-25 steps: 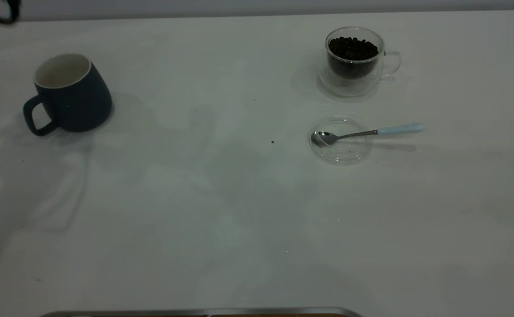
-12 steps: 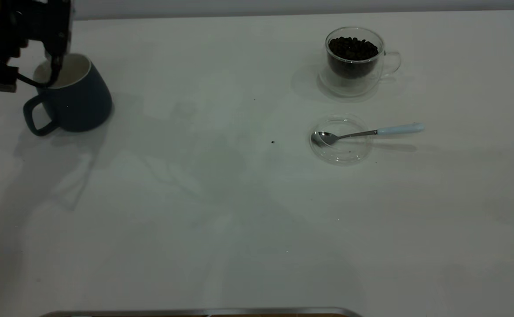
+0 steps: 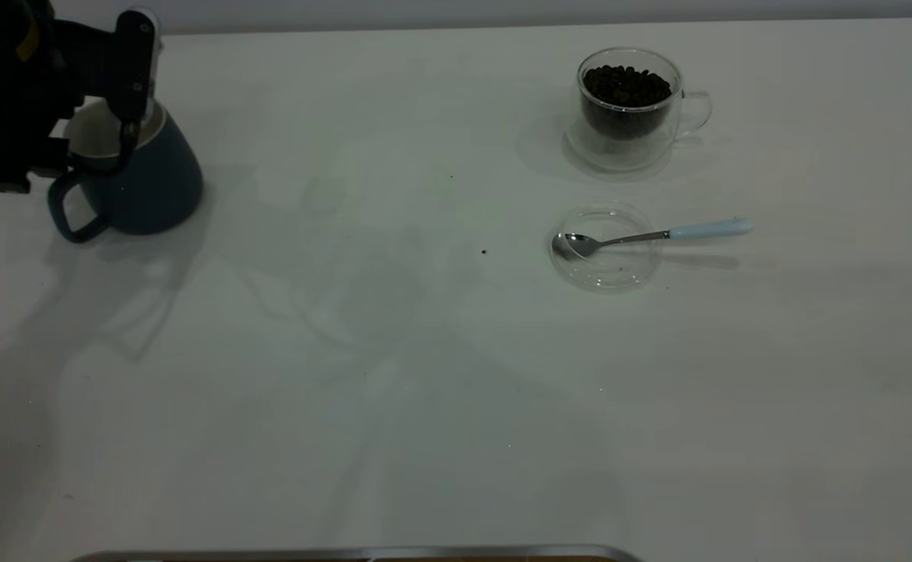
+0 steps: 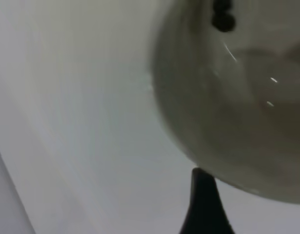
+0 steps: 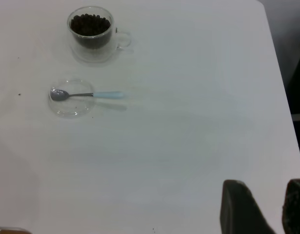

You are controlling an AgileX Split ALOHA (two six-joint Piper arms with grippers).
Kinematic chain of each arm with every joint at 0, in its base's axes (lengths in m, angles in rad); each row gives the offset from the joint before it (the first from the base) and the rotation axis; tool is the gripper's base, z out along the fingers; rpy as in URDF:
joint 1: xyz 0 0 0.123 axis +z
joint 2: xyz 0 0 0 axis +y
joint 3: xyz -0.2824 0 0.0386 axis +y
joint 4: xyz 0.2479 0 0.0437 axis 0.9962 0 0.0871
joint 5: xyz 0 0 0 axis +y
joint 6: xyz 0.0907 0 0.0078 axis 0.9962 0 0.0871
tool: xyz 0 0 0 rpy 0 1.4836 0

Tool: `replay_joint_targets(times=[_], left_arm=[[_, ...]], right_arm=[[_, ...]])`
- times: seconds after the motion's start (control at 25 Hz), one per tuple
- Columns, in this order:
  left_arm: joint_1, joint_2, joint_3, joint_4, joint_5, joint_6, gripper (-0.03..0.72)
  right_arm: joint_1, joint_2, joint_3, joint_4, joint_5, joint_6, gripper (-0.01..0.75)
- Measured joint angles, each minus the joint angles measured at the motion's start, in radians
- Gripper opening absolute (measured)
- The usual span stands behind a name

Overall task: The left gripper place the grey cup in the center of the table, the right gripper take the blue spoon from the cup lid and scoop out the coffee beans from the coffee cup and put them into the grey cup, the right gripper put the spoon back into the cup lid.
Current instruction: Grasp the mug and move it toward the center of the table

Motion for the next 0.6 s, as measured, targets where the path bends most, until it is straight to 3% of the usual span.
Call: replay_joint_targets(times=[0.28, 0.6], left_arm=[[-0.053, 0.003, -0.001, 0.002, -0.074, 0.0, 0.587], [-0.205, 0.003, -0.001, 0.002, -0.142, -0.051, 0.587]], right_arm=[[0.0, 0.0, 0.0, 0.0, 0.0, 0.0, 0.25], [0.0, 0.0, 0.0, 0.0, 0.0, 0.0, 0.25]])
